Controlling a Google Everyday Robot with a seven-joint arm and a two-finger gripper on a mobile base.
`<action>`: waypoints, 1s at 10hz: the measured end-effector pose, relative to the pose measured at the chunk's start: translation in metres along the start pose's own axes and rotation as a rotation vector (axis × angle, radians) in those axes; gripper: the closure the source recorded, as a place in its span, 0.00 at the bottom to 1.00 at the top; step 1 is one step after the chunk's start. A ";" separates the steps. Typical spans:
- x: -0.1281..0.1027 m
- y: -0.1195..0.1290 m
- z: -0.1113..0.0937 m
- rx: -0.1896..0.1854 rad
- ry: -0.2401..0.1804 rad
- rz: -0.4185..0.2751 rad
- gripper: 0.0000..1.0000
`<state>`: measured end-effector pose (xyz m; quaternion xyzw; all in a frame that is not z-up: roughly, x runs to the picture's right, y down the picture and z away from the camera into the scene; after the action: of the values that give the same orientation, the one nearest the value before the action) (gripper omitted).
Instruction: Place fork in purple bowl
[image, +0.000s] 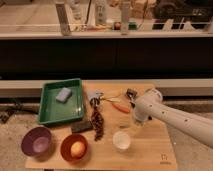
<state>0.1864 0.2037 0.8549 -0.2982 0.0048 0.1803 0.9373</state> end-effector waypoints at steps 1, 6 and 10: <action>-0.001 0.000 0.003 -0.002 0.001 -0.007 0.22; -0.002 0.000 0.010 -0.021 0.000 -0.007 0.71; 0.000 0.002 0.008 -0.028 0.005 -0.009 0.90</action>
<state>0.1845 0.2096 0.8608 -0.3116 0.0034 0.1755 0.9339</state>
